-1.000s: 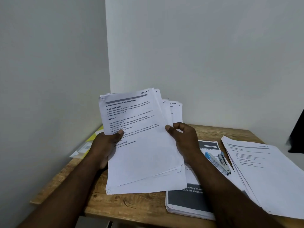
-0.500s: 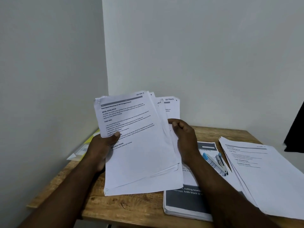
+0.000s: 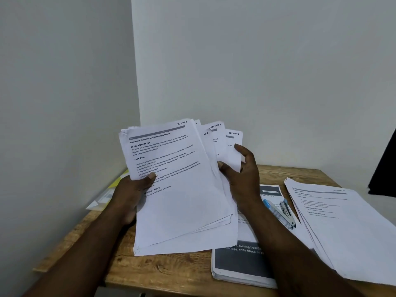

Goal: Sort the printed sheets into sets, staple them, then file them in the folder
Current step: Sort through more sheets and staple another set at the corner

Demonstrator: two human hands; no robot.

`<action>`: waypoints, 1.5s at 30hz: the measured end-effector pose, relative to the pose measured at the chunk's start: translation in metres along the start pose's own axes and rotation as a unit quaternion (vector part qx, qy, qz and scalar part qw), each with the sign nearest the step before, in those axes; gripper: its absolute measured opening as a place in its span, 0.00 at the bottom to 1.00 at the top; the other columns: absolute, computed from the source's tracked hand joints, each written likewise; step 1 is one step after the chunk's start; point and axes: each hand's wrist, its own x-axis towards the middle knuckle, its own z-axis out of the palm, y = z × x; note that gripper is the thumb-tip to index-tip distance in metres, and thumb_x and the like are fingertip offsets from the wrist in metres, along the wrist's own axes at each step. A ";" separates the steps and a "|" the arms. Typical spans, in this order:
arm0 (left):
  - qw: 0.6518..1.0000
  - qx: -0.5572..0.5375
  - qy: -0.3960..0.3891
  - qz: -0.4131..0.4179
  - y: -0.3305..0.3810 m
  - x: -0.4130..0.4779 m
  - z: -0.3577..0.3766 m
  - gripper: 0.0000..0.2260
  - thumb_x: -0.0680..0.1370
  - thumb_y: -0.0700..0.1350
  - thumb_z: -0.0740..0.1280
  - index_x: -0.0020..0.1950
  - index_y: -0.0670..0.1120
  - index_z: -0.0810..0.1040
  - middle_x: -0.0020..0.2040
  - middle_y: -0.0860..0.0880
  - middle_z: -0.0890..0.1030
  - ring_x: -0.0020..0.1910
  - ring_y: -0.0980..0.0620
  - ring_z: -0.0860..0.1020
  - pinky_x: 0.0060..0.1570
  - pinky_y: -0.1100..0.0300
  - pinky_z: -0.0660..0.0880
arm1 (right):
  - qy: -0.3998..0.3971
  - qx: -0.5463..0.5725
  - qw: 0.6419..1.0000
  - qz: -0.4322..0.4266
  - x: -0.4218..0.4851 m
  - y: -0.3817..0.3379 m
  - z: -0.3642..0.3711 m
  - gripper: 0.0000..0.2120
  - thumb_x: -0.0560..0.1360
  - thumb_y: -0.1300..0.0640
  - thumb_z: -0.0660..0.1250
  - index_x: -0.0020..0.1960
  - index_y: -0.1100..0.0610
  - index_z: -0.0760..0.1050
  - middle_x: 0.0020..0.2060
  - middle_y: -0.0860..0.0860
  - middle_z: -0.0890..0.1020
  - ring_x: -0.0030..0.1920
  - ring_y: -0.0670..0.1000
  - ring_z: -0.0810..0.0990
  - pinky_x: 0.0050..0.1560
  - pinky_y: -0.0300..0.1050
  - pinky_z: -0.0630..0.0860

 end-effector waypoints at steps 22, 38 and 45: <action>1.000 0.001 -0.027 0.016 -0.001 -0.002 0.002 0.13 0.81 0.34 0.68 0.65 0.43 0.80 0.58 0.46 0.87 0.55 0.47 0.87 0.45 0.57 0.84 | 0.035 -0.004 0.998 0.051 0.002 0.002 0.007 0.09 0.87 0.54 0.63 0.49 0.55 0.76 0.43 0.43 0.83 0.43 0.42 0.78 0.49 0.35 0.74; 0.999 0.017 -0.032 -0.003 -0.003 0.000 0.001 0.18 0.78 0.36 0.70 0.68 0.40 0.79 0.62 0.43 0.85 0.61 0.42 0.84 0.61 0.46 0.79 | 0.199 -0.110 0.974 0.022 0.011 -0.011 -0.009 0.09 0.87 0.53 0.61 0.51 0.57 0.71 0.44 0.52 0.77 0.44 0.53 0.73 0.40 0.44 0.63; 0.993 0.094 0.068 0.034 -0.007 0.007 -0.007 0.13 0.78 0.37 0.74 0.62 0.47 0.84 0.58 0.48 0.87 0.60 0.43 0.84 0.65 0.45 0.78 | 0.275 -0.012 0.961 0.012 0.037 -0.006 -0.039 0.12 0.86 0.53 0.63 0.43 0.52 0.70 0.41 0.49 0.76 0.43 0.50 0.74 0.52 0.49 0.74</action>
